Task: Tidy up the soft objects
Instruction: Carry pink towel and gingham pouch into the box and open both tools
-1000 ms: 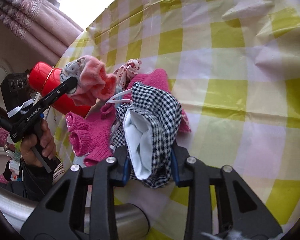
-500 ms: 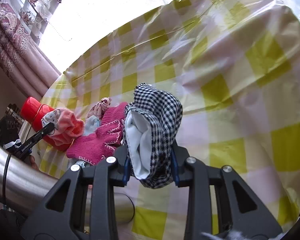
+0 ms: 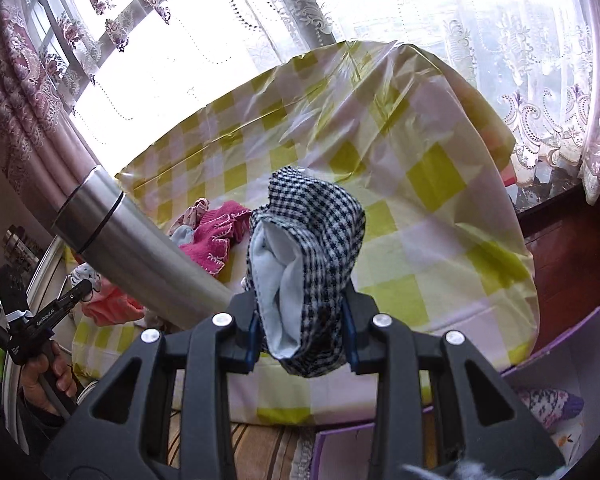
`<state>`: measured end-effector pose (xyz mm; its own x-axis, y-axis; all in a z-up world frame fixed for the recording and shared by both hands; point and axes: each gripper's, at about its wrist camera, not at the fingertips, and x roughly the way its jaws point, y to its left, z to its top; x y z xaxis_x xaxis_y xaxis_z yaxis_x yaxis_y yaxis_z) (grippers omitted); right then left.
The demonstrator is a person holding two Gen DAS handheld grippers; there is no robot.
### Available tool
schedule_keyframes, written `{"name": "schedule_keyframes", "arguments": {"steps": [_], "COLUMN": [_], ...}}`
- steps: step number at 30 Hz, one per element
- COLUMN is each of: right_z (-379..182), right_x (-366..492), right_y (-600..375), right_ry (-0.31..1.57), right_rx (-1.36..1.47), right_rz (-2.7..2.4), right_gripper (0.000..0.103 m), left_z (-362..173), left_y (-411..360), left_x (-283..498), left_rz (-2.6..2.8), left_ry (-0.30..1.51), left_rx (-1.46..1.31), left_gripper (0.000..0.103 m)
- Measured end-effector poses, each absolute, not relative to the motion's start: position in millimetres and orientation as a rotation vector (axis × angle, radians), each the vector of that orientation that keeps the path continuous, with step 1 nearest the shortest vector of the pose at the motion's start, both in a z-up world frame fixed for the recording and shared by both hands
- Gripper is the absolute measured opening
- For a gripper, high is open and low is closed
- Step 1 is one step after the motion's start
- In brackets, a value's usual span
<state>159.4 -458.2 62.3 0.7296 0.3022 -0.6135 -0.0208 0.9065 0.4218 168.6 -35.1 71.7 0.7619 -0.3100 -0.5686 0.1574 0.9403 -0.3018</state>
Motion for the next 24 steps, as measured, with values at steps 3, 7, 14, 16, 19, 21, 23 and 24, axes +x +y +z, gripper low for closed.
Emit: {"name": "schedule_keyframes", "arguments": {"steps": [3, 7, 14, 16, 19, 21, 23, 24], "right_z": [65.2, 70.2, 78.3, 80.7, 85.5, 88.6, 91.0, 91.4], "right_x": [132.4, 95.3, 33.9, 20.7, 2.3, -10.2, -20.3, -24.7], "right_y": [-457.7, -464.4, -494.3, -502.1, -514.1, -522.0, -530.1, -534.5], "right_ry": [0.734, 0.73, 0.728, 0.732, 0.734, 0.731, 0.729, 0.731], "right_rx": [0.379, 0.358, 0.343, 0.336, 0.323, 0.306, 0.296, 0.295], "right_rz": [0.148, 0.1, -0.028, -0.069, -0.119, -0.161, -0.204, -0.226], "right_gripper": [0.036, 0.036, 0.036, 0.036, 0.036, 0.036, 0.036, 0.036], "left_z": [76.7, 86.9, 102.1, 104.1, 104.8, 105.5, 105.3, 104.7], "left_y": [-50.9, -80.0, -144.4, -164.4, -196.3, -217.3, -237.0, -246.4], "left_x": [143.7, 110.1, 68.8, 59.4, 45.3, 34.9, 25.7, 21.1], "left_rz": [-0.307, -0.411, -0.636, -0.708, -0.797, -0.852, -0.905, -0.93], "left_ry": [0.652, 0.636, 0.644, 0.661, 0.69, 0.701, 0.718, 0.727], "left_rx": [-0.23, -0.207, -0.199, -0.2, -0.187, -0.169, -0.151, -0.143], "left_gripper": [0.009, 0.009, 0.009, 0.009, 0.009, 0.009, 0.009, 0.009]}}
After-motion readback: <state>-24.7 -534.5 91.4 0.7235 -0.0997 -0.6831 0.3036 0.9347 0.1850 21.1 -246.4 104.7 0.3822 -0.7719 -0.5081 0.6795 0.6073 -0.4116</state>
